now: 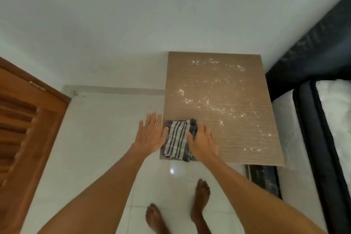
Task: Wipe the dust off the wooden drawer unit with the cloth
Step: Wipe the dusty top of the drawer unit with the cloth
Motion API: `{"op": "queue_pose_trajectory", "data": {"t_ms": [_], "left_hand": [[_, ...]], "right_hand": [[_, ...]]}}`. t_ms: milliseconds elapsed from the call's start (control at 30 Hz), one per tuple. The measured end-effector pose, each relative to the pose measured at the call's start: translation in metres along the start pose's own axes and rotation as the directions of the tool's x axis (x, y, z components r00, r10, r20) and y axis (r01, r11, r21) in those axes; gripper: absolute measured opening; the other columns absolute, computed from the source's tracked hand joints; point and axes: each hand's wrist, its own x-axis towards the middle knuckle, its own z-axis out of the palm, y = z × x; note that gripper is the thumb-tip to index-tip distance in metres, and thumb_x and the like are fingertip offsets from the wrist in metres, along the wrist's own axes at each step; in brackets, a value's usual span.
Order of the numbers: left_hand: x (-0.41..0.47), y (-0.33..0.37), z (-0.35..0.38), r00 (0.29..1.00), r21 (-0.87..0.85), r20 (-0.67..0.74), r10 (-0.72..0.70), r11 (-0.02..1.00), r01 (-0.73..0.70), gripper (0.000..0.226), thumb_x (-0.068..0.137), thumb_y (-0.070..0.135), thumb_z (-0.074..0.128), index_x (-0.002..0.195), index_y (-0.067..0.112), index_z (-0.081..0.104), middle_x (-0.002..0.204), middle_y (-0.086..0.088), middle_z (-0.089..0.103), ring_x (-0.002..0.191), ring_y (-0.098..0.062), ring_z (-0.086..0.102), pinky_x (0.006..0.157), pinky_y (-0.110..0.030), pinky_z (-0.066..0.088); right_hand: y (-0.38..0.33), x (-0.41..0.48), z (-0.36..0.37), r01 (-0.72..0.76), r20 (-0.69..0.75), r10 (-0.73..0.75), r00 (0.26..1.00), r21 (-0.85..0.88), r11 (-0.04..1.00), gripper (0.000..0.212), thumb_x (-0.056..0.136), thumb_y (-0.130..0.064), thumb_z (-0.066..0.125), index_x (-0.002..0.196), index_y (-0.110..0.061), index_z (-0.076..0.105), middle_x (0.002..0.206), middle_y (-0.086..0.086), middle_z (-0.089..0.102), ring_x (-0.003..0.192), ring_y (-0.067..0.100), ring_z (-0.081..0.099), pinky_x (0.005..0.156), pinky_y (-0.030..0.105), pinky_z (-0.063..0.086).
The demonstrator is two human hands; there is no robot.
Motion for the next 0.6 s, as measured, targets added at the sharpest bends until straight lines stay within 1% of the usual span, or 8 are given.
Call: {"op": "queue_pose_trajectory", "data": {"t_ms": [100,200,233,333,400,467,533,600], "left_hand": [[0.012,-0.011,0.018,0.998,-0.014,-0.036,0.053,0.998,-0.054,0.056,0.101,0.034,0.037,0.149,0.009,0.023,0.157,-0.013,0.026,0.145,-0.028,0.021,0.116,-0.047,0.02],[0.022,-0.014,0.03,0.986,-0.119,-0.093,0.137,0.982,-0.147,0.051,0.094,0.031,0.052,0.141,0.016,0.036,0.139,-0.009,0.049,0.126,-0.025,0.046,0.104,-0.041,0.039],[0.027,-0.014,0.035,0.984,-0.138,-0.096,0.15,0.977,-0.162,0.053,0.093,0.031,0.055,0.141,0.018,0.036,0.135,-0.009,0.052,0.121,-0.026,0.05,0.101,-0.041,0.043],[0.039,-0.007,0.039,0.991,-0.2,-0.069,0.11,0.972,-0.122,0.057,0.089,0.033,0.061,0.139,0.02,0.035,0.124,-0.008,0.055,0.112,-0.027,0.053,0.094,-0.045,0.049],[0.046,-0.002,0.041,0.995,-0.262,-0.062,0.073,0.961,-0.087,0.057,0.086,0.032,0.066,0.134,0.021,0.039,0.118,-0.006,0.058,0.107,-0.026,0.055,0.09,-0.046,0.052],[0.055,0.0,0.044,0.999,-0.322,-0.039,0.02,0.946,-0.031,0.053,0.081,0.034,0.07,0.127,0.02,0.045,0.108,-0.006,0.061,0.098,-0.027,0.059,0.082,-0.045,0.055],[0.064,0.0,0.046,0.998,-0.364,0.032,-0.052,0.93,0.06,0.046,0.077,0.037,0.073,0.115,0.017,0.055,0.101,-0.005,0.062,0.092,-0.026,0.061,0.08,-0.045,0.056],[0.07,0.001,0.049,0.993,-0.42,0.059,-0.101,0.9,0.117,0.047,0.07,0.044,0.075,0.107,0.02,0.059,0.103,-0.003,0.063,0.094,-0.023,0.061,0.081,-0.044,0.056]], "right_hand": [[-0.001,0.01,0.021,-0.182,-0.022,0.183,0.983,0.043,0.982,0.068,0.09,-0.047,0.055,0.143,-0.013,0.028,0.136,0.01,0.042,0.122,0.03,0.045,0.098,0.046,0.044],[-0.005,0.014,0.035,-0.263,-0.08,0.267,0.96,0.056,0.963,0.064,0.087,-0.045,0.062,0.135,-0.011,0.035,0.13,0.011,0.045,0.119,0.03,0.047,0.094,0.046,0.045],[-0.005,0.016,0.039,-0.277,-0.097,0.283,0.954,0.068,0.958,0.062,0.087,-0.043,0.063,0.133,-0.01,0.038,0.129,0.012,0.047,0.119,0.03,0.047,0.095,0.046,0.045],[-0.006,0.023,0.043,-0.301,-0.126,0.312,0.942,0.104,0.948,0.056,0.086,-0.038,0.065,0.129,-0.009,0.043,0.127,0.01,0.052,0.117,0.03,0.05,0.101,0.045,0.04],[-0.007,0.026,0.043,-0.288,-0.145,0.304,0.941,0.123,0.95,0.05,0.085,-0.033,0.067,0.125,-0.01,0.047,0.121,0.008,0.056,0.113,0.028,0.053,0.1,0.044,0.038],[-0.008,0.028,0.04,-0.232,-0.166,0.257,0.952,0.156,0.96,0.042,0.085,-0.025,0.067,0.121,-0.012,0.049,0.116,0.006,0.058,0.106,0.026,0.056,0.096,0.044,0.043],[-0.008,0.029,0.036,-0.146,-0.177,0.18,0.968,0.189,0.971,0.037,0.085,-0.016,0.066,0.119,-0.015,0.051,0.114,0.005,0.055,0.094,0.024,0.057,0.086,0.044,0.05],[-0.006,0.03,0.029,-0.044,-0.188,0.077,0.979,0.174,0.984,0.035,0.084,-0.009,0.064,0.116,-0.019,0.053,0.112,0.003,0.05,0.081,0.021,0.056,0.073,0.041,0.053]]}}
